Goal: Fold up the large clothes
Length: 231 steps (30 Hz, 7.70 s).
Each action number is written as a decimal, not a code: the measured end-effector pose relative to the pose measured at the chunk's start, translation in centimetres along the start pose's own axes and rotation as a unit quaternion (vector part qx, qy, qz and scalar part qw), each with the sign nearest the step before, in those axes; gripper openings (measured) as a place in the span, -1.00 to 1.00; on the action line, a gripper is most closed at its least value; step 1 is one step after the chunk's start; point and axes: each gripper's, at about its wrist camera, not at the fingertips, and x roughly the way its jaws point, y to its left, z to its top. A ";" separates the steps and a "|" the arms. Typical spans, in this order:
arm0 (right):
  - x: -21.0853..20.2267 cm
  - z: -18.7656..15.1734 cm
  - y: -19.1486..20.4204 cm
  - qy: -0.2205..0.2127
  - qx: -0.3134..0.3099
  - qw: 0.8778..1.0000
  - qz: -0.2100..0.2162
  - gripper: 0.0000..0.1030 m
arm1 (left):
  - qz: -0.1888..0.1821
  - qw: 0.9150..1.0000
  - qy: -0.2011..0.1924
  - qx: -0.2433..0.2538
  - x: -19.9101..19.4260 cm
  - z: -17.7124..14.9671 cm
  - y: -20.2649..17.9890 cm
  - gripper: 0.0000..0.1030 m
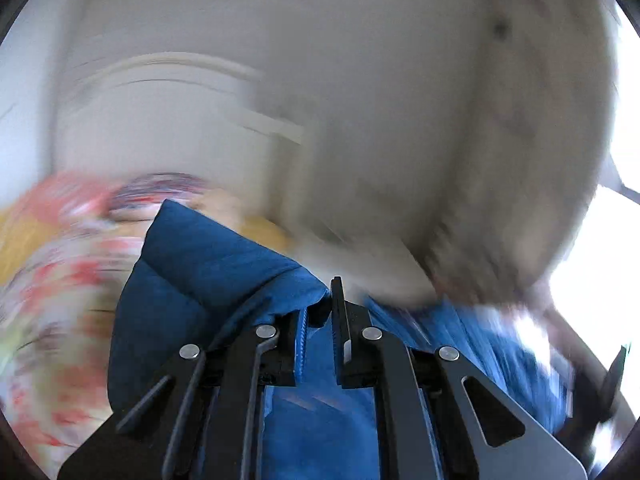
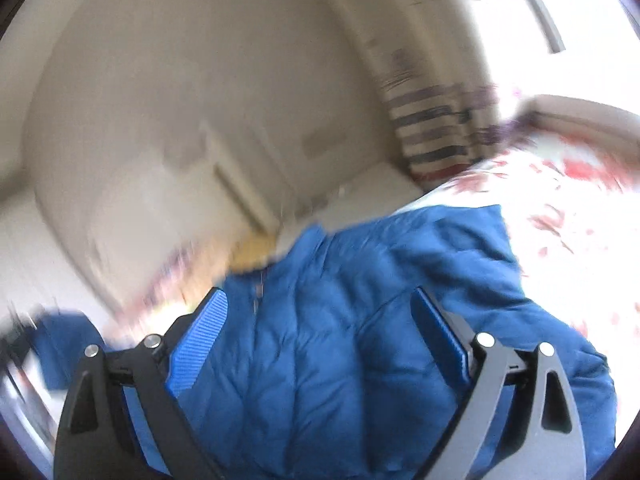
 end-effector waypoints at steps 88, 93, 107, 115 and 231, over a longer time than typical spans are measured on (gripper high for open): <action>-2.4 -1.5 -0.1 0.133 0.017 0.991 0.023 -0.63 | 0.079 0.974 0.090 -0.193 0.5 -12.0 7.3 -0.01; -2.0 -2.8 -2.0 0.171 0.041 0.984 -0.011 -0.40 | 0.080 0.972 0.088 -0.202 0.3 -12.1 7.6 0.05; 2.2 -3.2 6.2 0.177 -0.228 0.947 -0.142 -0.02 | 0.104 0.975 -0.010 -0.195 -3.6 -10.8 7.2 0.07; 3.5 -5.0 5.3 0.180 -0.255 0.940 -0.141 0.14 | 0.064 0.997 0.039 -0.028 0.1 -4.1 -1.2 0.86; -24.5 -19.4 3.0 0.208 -0.372 0.904 -0.038 0.94 | 0.075 0.974 0.182 0.109 -20.0 -26.8 -6.6 0.91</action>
